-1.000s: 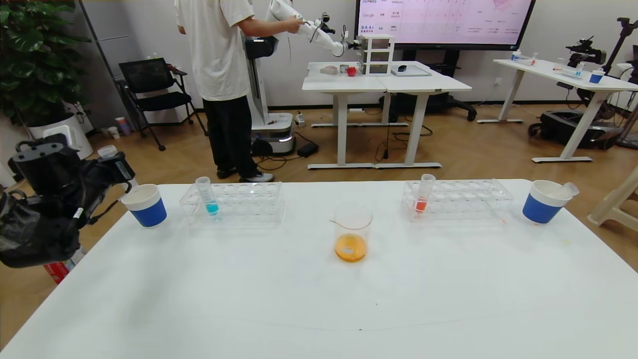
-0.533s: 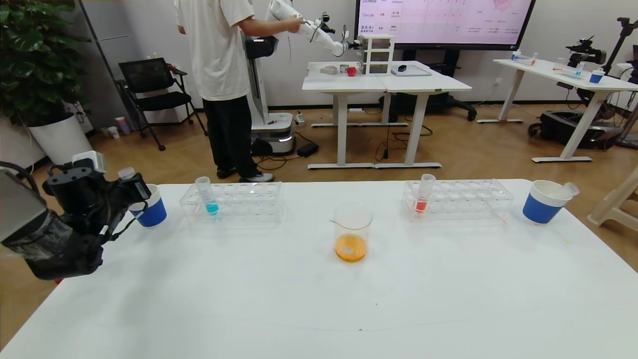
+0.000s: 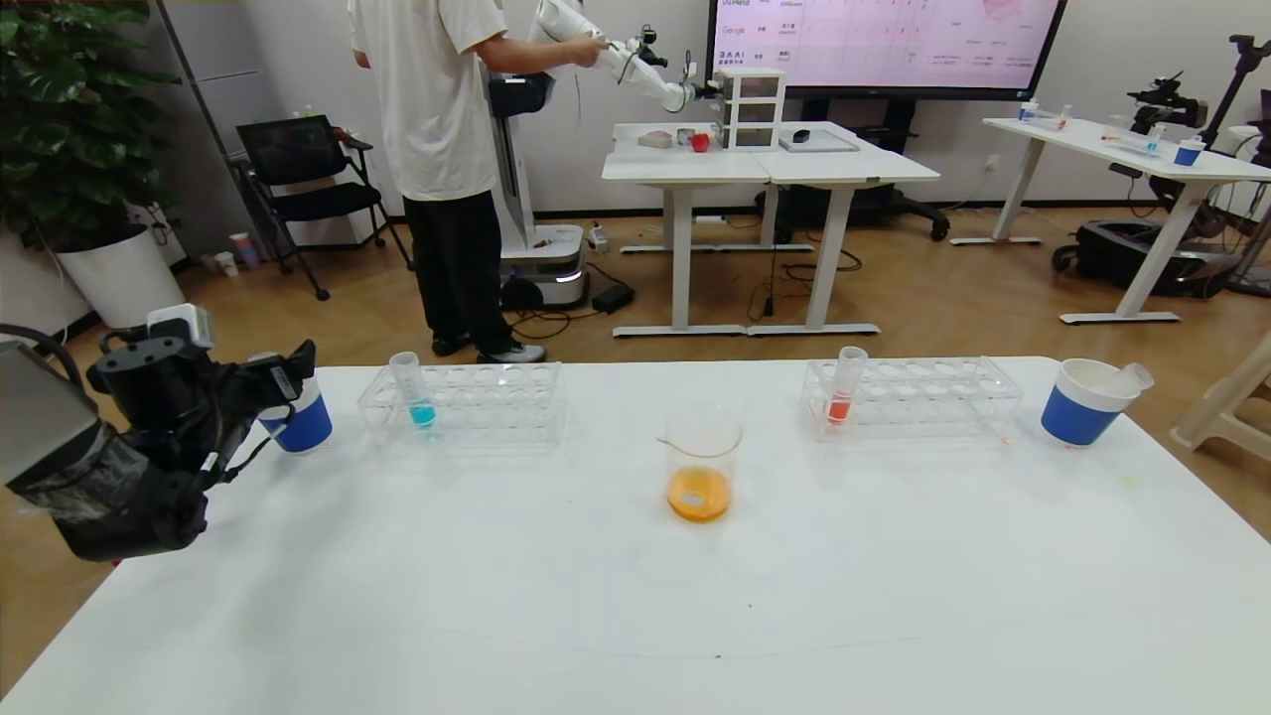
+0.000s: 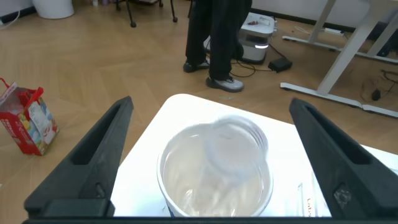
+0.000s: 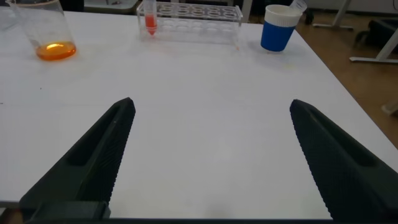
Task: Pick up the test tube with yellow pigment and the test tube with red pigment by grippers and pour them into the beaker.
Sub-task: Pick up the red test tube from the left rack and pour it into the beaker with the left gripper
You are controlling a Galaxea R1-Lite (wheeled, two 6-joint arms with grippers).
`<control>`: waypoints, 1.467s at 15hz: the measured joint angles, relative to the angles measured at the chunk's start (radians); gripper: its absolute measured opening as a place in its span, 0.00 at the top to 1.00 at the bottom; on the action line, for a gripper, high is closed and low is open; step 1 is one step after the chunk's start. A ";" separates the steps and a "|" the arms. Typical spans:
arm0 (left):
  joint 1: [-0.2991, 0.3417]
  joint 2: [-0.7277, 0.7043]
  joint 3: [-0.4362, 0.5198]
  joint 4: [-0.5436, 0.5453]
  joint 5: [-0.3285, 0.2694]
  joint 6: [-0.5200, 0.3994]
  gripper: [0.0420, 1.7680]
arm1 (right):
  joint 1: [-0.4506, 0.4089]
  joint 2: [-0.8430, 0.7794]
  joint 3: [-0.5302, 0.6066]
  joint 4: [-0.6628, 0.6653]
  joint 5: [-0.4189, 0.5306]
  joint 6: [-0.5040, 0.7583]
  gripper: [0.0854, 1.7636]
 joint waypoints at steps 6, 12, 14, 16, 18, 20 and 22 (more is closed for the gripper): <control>-0.045 -0.083 -0.029 0.037 -0.001 -0.001 0.01 | 0.000 0.000 0.000 0.000 0.000 0.000 0.02; -0.264 -0.225 -0.087 0.196 0.000 0.044 0.01 | 0.000 0.000 0.000 0.000 0.000 0.000 0.02; -0.330 -0.258 -0.084 0.201 0.003 0.086 0.01 | 0.000 0.000 0.000 0.000 0.000 0.000 0.02; -0.363 -0.301 -0.077 0.211 0.020 0.108 0.01 | 0.000 0.000 0.000 0.000 0.000 0.000 0.02; -0.386 -0.370 -0.071 0.256 0.034 0.135 0.01 | 0.000 0.000 0.000 0.000 0.000 0.000 0.02; -0.397 -0.464 -0.061 0.315 0.040 0.158 0.01 | 0.000 0.000 0.000 0.000 0.000 0.000 0.02; -0.400 -0.585 -0.029 0.388 0.041 0.183 0.01 | 0.000 0.000 0.000 0.000 0.000 0.000 0.02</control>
